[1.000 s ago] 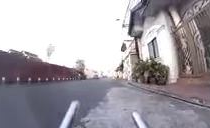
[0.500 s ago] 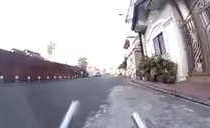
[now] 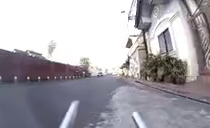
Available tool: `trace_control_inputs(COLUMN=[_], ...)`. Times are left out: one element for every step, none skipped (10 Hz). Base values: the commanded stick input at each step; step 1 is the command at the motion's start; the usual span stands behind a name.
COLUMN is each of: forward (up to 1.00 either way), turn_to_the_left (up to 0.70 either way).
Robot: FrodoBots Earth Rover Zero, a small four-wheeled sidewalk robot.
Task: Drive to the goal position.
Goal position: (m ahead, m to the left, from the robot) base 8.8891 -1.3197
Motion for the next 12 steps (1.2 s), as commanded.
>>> trace_control_inputs(forward=[0.85,0.85,0.85,0.85,0.85,0.85,0.85,0.85,0.85,0.85,0.85,0.85], turn_to_the_left=[0.00,-0.01,-0.07,-0.18,-0.30,-0.34,-0.34,-0.34,-0.34,-0.34,-0.34,-0.34])
